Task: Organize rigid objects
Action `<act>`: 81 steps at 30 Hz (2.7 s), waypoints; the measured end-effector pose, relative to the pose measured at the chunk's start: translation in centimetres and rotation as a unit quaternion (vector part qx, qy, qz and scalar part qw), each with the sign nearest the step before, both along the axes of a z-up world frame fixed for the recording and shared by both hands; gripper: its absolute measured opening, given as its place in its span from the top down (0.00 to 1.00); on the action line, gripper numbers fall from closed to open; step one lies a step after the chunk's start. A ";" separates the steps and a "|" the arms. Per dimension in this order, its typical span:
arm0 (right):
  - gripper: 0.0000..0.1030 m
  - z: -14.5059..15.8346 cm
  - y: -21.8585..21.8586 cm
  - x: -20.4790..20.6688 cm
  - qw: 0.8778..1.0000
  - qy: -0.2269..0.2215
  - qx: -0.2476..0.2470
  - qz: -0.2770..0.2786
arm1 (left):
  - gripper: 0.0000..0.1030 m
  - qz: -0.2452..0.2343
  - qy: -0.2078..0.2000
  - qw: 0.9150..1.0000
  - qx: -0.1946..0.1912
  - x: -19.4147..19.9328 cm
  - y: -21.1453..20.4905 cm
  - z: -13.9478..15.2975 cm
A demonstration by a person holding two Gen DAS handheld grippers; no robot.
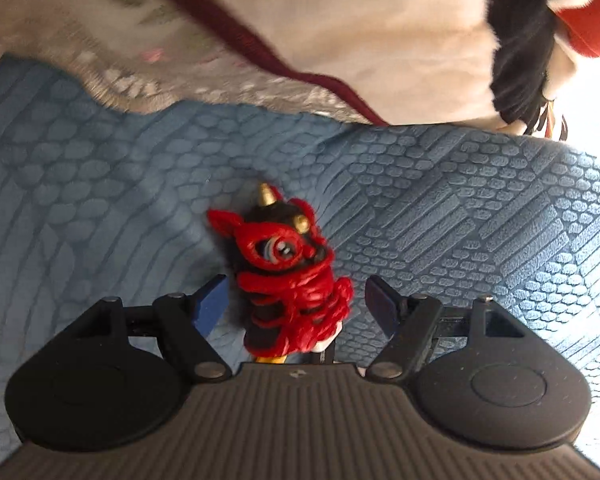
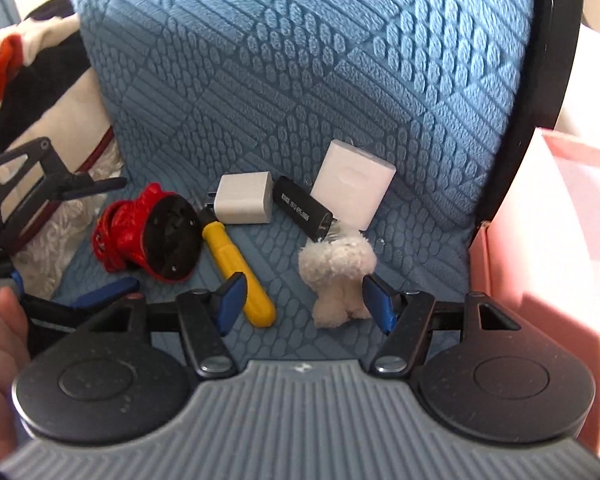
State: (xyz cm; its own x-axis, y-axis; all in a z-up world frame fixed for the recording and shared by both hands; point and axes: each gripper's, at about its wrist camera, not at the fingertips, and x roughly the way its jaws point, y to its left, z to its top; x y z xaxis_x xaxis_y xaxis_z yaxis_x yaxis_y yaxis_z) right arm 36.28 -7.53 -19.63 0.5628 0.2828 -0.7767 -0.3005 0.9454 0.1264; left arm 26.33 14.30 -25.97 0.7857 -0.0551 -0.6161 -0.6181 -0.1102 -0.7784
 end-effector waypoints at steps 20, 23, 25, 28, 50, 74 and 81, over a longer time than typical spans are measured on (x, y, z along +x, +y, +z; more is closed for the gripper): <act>0.64 -1.2 0.7 1.1 0.999 -0.008 -0.036 0.004 | 0.38 -0.069 0.031 0.997 0.019 2.2 1.7 0.1; 0.64 -0.8 0.6 0.3 0.999 -0.008 -0.032 0.007 | 0.43 -0.095 0.027 0.994 0.038 2.0 1.5 1.0; 0.64 -0.3 0.5 -0.6 0.999 -0.011 -0.028 0.012 | 0.43 -0.115 0.031 0.990 0.071 1.8 1.0 1.8; 0.64 0.4 0.3 -1.8 0.999 -0.015 -0.028 0.016 | 0.45 -0.145 0.027 0.984 0.103 0.7 0.2 2.3; 0.64 3.4 -1.4 -12.3 0.998 -0.035 -0.027 0.034 | 0.45 -0.318 0.086 0.854 0.401 -7.7 -5.7 9.3; 0.63 1.7 -2.3 -17.4 0.998 -0.014 -0.032 0.043 | 0.32 -0.404 0.051 0.790 0.458 -12.1 -9.4 7.6; 0.63 0.6 -2.1 -17.6 0.999 0.003 -0.034 0.042 | 0.26 -0.412 0.037 0.800 0.434 -12.3 -10.0 7.4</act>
